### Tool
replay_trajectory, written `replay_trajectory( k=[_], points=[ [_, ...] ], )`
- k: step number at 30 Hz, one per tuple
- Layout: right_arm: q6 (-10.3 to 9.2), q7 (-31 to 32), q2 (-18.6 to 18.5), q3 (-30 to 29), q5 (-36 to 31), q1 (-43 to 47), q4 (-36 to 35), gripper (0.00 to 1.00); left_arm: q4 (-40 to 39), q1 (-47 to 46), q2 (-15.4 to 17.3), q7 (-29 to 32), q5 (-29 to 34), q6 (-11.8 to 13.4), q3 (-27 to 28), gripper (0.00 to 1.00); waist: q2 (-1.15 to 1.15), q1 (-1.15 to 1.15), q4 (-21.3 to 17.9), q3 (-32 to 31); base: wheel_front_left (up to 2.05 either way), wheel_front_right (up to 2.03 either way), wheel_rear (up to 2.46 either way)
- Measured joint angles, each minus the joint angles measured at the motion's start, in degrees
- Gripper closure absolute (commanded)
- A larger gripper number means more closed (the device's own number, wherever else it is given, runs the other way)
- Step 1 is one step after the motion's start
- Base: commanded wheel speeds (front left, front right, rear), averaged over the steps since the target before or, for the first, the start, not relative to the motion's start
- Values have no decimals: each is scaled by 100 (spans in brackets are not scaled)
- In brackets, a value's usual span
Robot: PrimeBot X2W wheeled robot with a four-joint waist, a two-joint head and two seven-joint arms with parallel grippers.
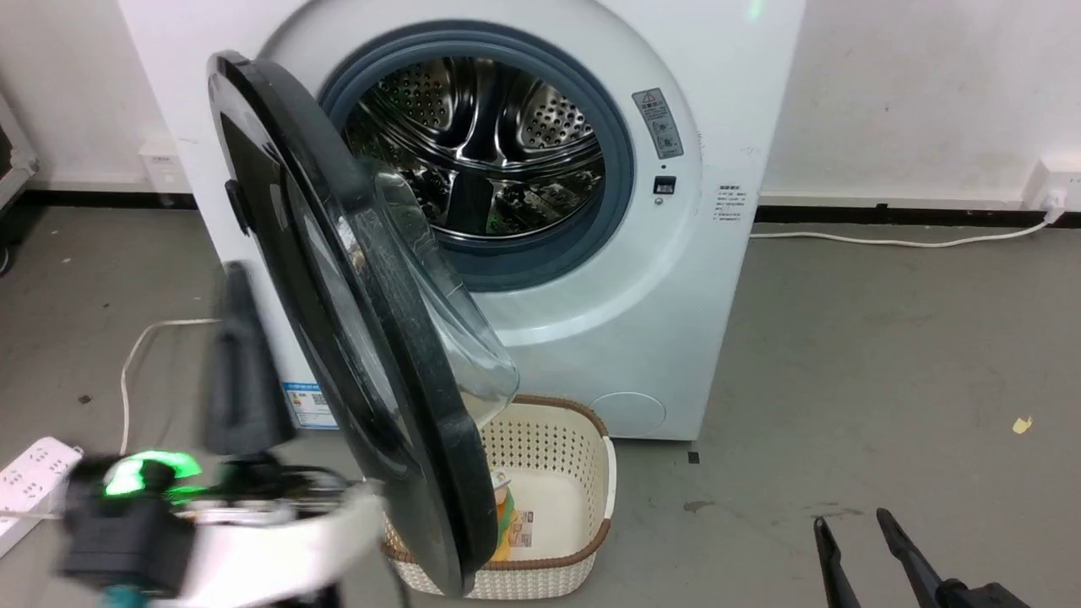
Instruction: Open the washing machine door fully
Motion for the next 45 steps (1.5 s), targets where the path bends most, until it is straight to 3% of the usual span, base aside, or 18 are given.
replay_trajectory(
  k=[3, 5, 8, 13, 17, 18, 24, 32, 39, 41, 45],
  points=[
    [0, 1, 1, 53, 0, -2, 29, 0, 45, -80, -1, 0, 275, -138, -522, 100, 0, 0, -35, -32, 0, 0, 0],
    [0, 0, 2, 100, 0, -3, 60, 0, 610, -28, -5, 36, 466, -304, -1238, 100, 0, 0, -70, -67, 0, 0, 0],
    [0, 0, 3, 135, 1, -5, 82, 0, 1265, 122, -14, 285, 221, -314, -1808, 100, 0, 0, -111, -79, 0, 0, 0],
    [0, 0, 3, 168, 11, -8, 109, 0, 2259, 254, -13, 556, -199, -188, -2181, 100, 0, 0, -175, -32, 0, 0, 0],
    [0, 0, 3, 160, 76, -9, 142, 0, 2843, 167, -10, 531, -292, -121, -2165, 100, 0, 0, -193, 23, 0, 0, 0],
    [0, 0, 4, 163, 205, -12, 164, 0, 3564, -95, -8, 444, -348, -57, -2058, 100, 0, 0, -196, 73, 0, 0, 0],
    [0, 0, 4, 160, 242, -12, 196, 0, 4042, -306, -43, 249, -425, -33, -1982, 100, 0, 0, -77, 91, 0, 0, 0],
    [0, 1, 5, 156, 253, -4, 256, 0, 4060, -231, 22, 98, -433, 26, -1876, 100, 0, 0, 434, 73, 0, 0, 0],
    [0, 0, 7, 210, 296, 1, 335, 0, 3723, -64, 328, 59, -437, 208, -1617, 100, 0, 0, 1104, 64, 0, 0, 0],
    [0, 0, 9, 289, 296, -3, 367, 0, 3542, -46, 535, 70, -556, 346, -1306, 100, 0, 0, 1568, 96, 0, 0, 0],
    [0, 0, 7, 320, 294, -6, 376, 0, 3475, -46, 684, 87, -647, 397, -1095, 100, 0, 0, 1785, 161, 0, 0, 0]
  ],
)
